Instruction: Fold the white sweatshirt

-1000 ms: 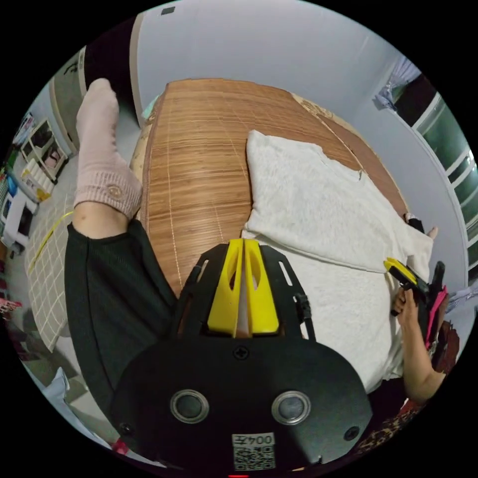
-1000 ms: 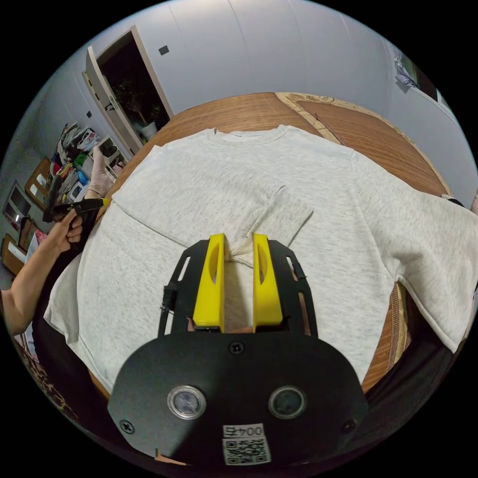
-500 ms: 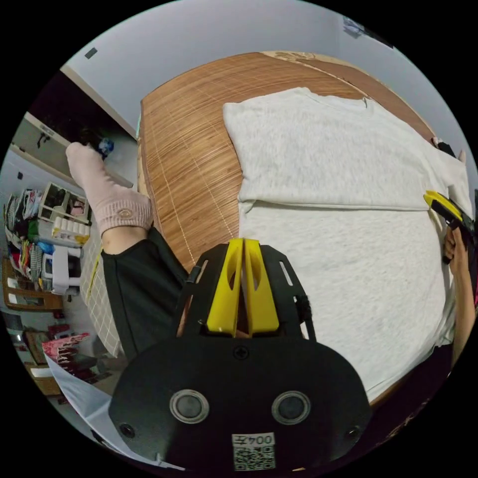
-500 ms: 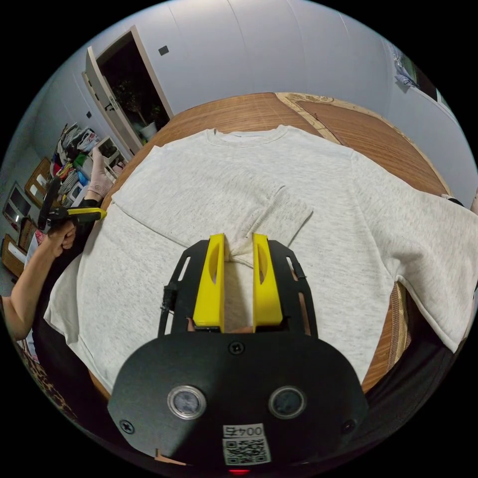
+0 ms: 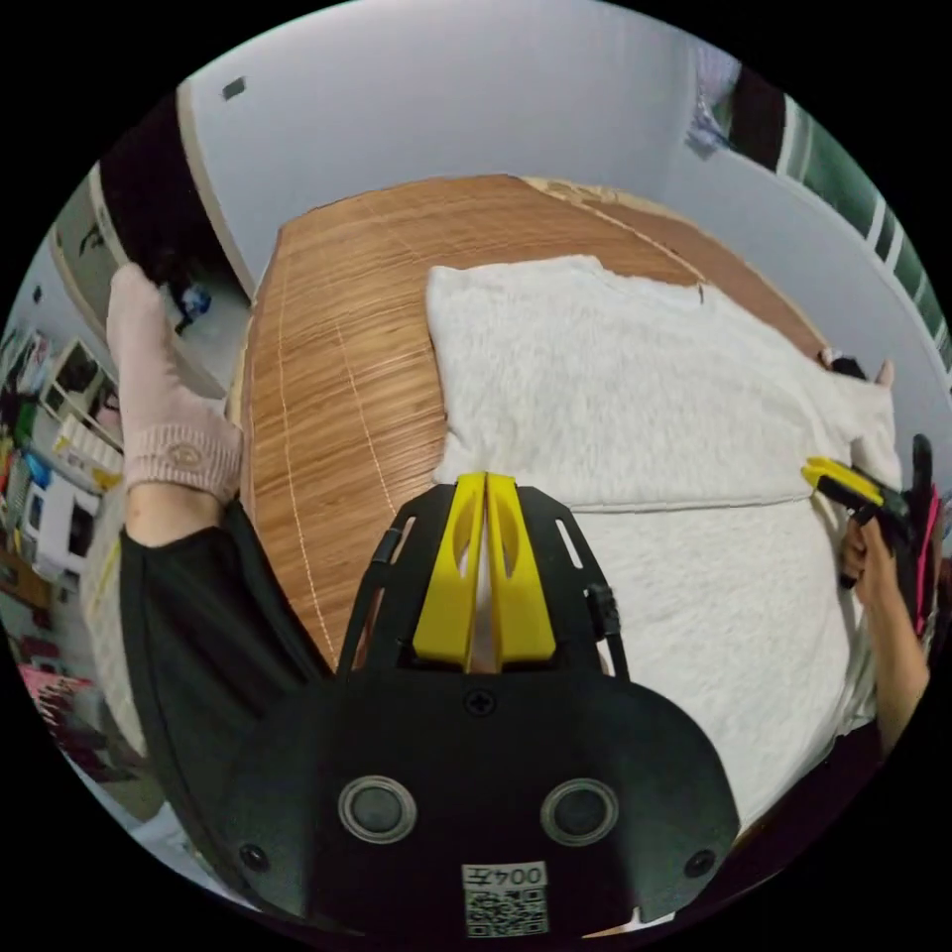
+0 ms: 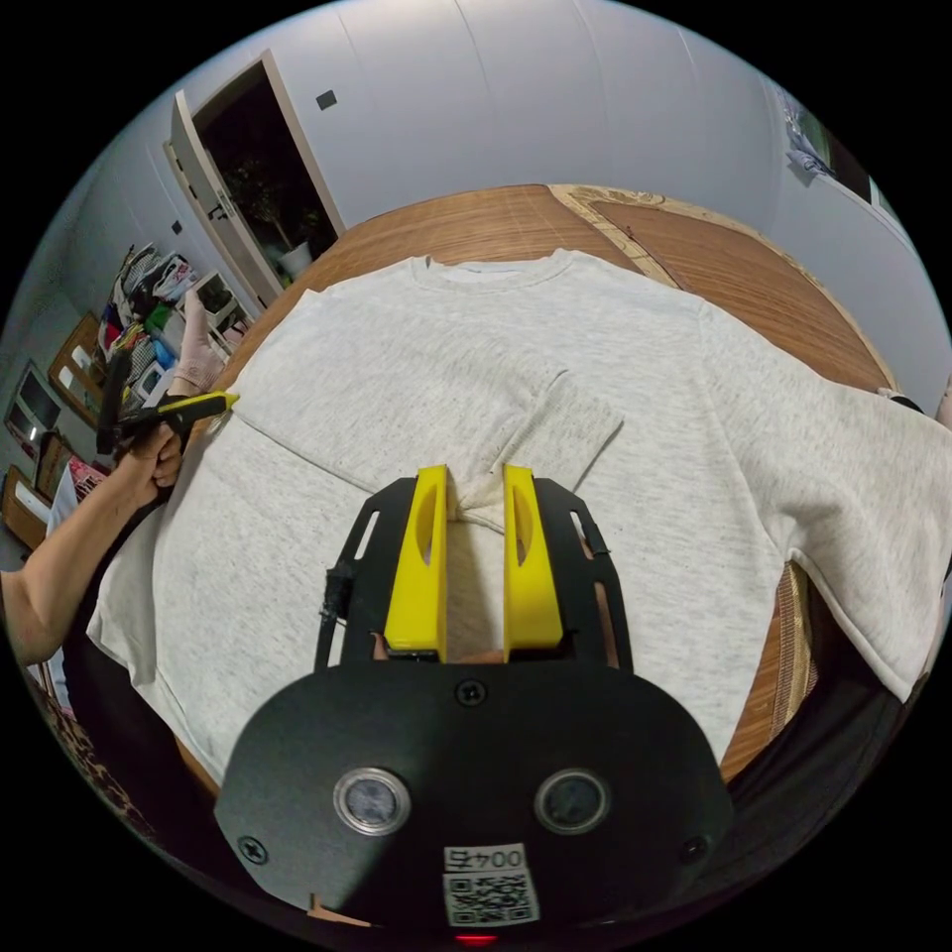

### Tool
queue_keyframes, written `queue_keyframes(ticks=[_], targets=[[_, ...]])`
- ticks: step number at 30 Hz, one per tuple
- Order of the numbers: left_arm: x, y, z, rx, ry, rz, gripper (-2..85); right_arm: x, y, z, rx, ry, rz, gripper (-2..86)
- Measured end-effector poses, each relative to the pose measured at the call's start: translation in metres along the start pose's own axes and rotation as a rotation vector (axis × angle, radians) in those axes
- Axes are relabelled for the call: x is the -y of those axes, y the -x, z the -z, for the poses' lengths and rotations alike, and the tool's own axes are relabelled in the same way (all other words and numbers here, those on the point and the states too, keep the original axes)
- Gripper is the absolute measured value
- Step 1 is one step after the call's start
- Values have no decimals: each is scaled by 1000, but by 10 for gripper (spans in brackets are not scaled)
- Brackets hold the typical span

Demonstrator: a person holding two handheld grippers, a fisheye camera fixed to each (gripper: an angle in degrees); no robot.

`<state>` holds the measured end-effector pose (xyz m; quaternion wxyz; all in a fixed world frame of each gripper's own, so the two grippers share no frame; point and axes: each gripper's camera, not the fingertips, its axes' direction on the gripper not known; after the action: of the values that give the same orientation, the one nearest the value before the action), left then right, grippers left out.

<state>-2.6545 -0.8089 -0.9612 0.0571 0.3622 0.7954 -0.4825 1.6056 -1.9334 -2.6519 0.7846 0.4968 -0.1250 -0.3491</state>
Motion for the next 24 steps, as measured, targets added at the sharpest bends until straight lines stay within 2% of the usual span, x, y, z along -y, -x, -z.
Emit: queue_keyframes(ticks=[7, 10, 14, 18, 20, 24], targets=[[-20, 22, 18, -94, -42, 61, 8, -3, 1, -1, -6, 0, 3, 95], [-30, -3, 46, -153, -66, -21, 8, -5, 0, -1, -2, -1, 2, 95], [-63, -61, 52, -252, 34, -129, 8, -7, 1, -1, -5, -1, 4, 95], [-111, -100, 18, -208, 142, -196, 8, -9, 2, -2, -6, -2, 5, 96], [-141, -105, 6, -170, 41, -227, 7, -11, 1, -2, 3, -3, 2, 96], [-146, -96, -1, -198, 50, -209, 6, -13, 1, -2, 7, -3, 0, 96]])
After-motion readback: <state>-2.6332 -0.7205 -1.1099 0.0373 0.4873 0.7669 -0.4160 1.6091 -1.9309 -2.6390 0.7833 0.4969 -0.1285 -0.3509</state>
